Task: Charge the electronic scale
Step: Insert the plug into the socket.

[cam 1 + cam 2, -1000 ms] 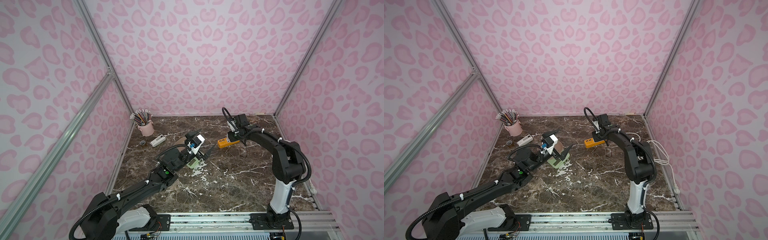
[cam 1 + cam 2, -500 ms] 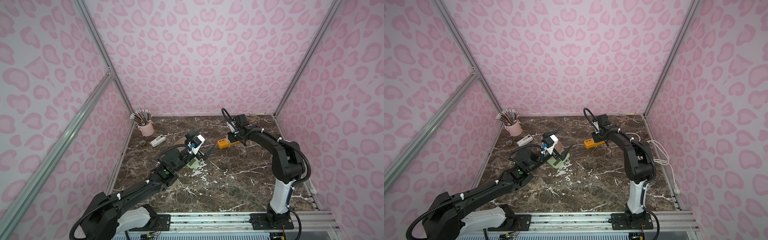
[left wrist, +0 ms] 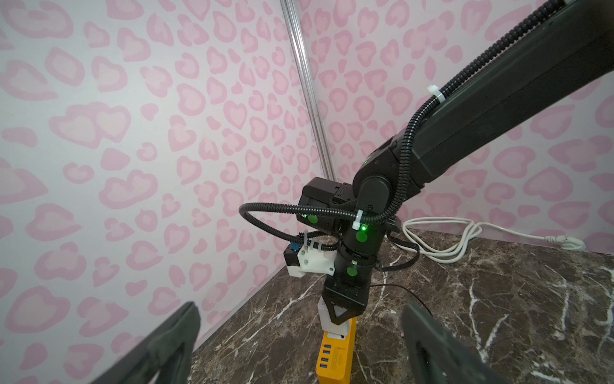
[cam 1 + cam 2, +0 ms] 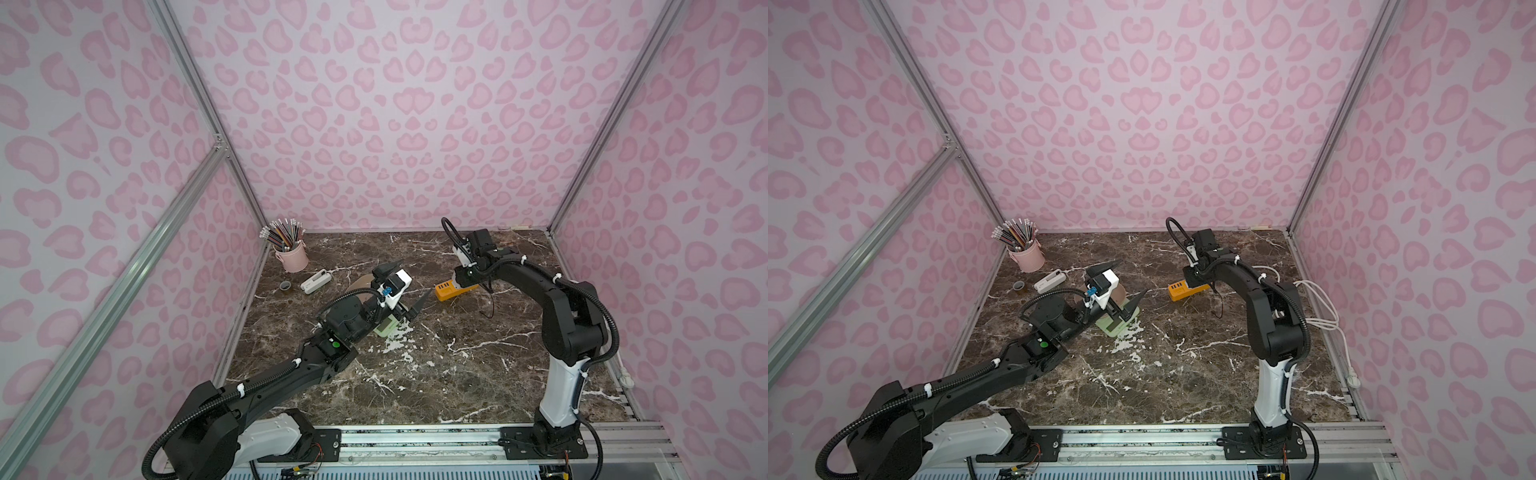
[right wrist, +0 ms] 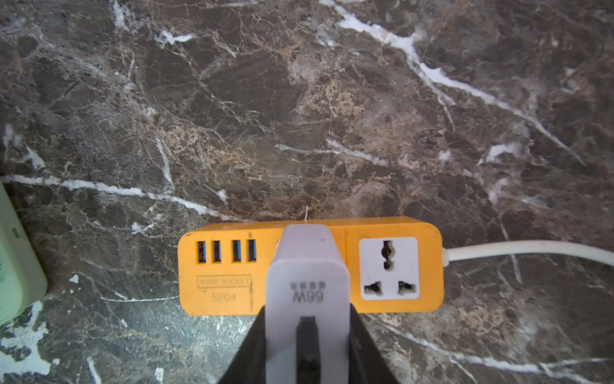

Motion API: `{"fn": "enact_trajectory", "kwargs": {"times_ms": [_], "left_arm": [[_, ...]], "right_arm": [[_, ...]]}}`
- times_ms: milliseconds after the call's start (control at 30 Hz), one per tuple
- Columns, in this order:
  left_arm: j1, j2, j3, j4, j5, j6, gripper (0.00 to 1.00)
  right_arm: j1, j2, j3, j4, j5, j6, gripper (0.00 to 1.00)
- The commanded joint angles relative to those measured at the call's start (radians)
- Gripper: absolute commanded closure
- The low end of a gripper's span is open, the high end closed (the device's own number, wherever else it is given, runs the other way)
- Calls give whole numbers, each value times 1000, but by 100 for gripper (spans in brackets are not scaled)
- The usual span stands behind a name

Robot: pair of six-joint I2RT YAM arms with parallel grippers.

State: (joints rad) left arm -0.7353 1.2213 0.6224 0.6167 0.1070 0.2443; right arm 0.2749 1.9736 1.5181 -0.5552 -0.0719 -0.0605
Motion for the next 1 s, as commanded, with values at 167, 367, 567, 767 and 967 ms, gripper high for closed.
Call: {"fn": "enact_trajectory", "kwargs": {"times_ms": [167, 367, 567, 767, 967], "left_arm": [[1, 8, 6, 11, -3, 6, 4], [1, 12, 7, 7, -1, 6, 4], [1, 10, 9, 1, -4, 6, 4], [1, 8, 12, -5, -6, 7, 4], [1, 6, 17, -21, -9, 15, 3]], "right_arm": [[7, 60, 36, -104, 27, -25, 91], [13, 99, 40, -134, 39, -31, 92], [14, 99, 38, -121, 29, -26, 90], [3, 110, 132, -130, 17, -12, 78], [-19, 105, 274, -168, -22, -1, 43]]}}
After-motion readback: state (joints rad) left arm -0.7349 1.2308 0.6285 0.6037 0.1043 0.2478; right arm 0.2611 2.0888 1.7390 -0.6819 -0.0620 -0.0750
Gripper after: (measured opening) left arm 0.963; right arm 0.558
